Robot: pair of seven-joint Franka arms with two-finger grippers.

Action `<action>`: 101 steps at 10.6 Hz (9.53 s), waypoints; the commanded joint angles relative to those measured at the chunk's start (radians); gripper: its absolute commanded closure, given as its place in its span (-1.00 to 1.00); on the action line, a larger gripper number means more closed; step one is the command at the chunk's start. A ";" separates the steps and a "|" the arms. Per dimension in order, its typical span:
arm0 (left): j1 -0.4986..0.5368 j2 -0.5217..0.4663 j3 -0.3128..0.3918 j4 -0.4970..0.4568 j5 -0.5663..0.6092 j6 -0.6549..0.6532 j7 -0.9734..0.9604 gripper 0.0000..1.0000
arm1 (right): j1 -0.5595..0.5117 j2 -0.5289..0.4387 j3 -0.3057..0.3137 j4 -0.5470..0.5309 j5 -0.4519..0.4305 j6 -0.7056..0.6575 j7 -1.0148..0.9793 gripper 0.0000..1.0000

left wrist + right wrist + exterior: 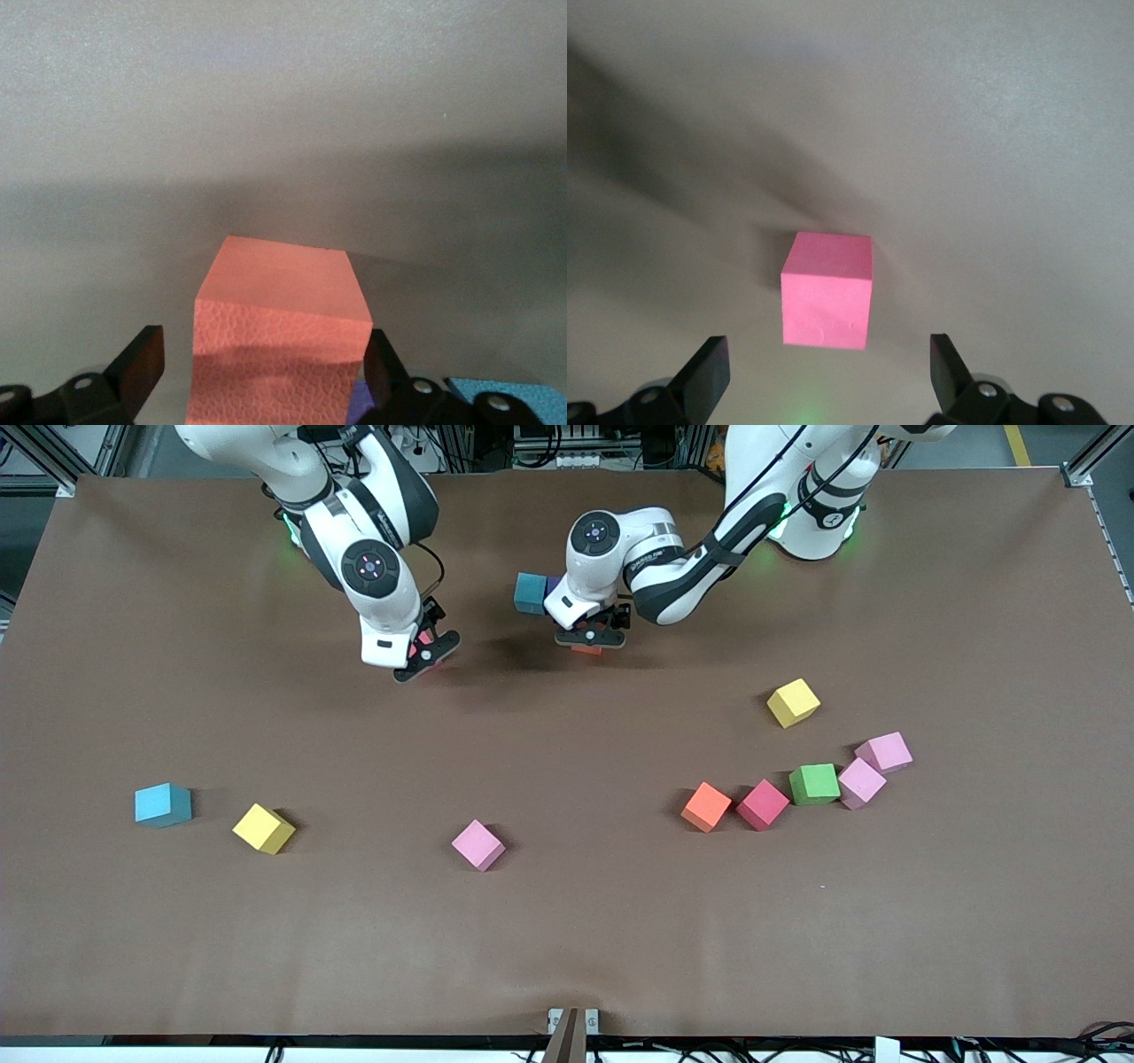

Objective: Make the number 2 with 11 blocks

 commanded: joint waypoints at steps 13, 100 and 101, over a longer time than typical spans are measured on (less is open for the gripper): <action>0.185 -0.179 0.002 0.078 0.024 0.002 -0.045 -1.00 | -0.002 0.144 0.001 -0.042 0.001 0.146 -0.002 -1.00; 0.247 0.015 0.342 0.465 -0.124 -0.257 1.346 -0.17 | 0.358 0.618 -0.001 0.676 0.338 0.085 0.713 -0.31; 0.245 0.015 0.342 0.465 -0.124 -0.256 1.347 -0.17 | 0.358 0.618 -0.001 0.676 0.338 0.085 0.713 -0.31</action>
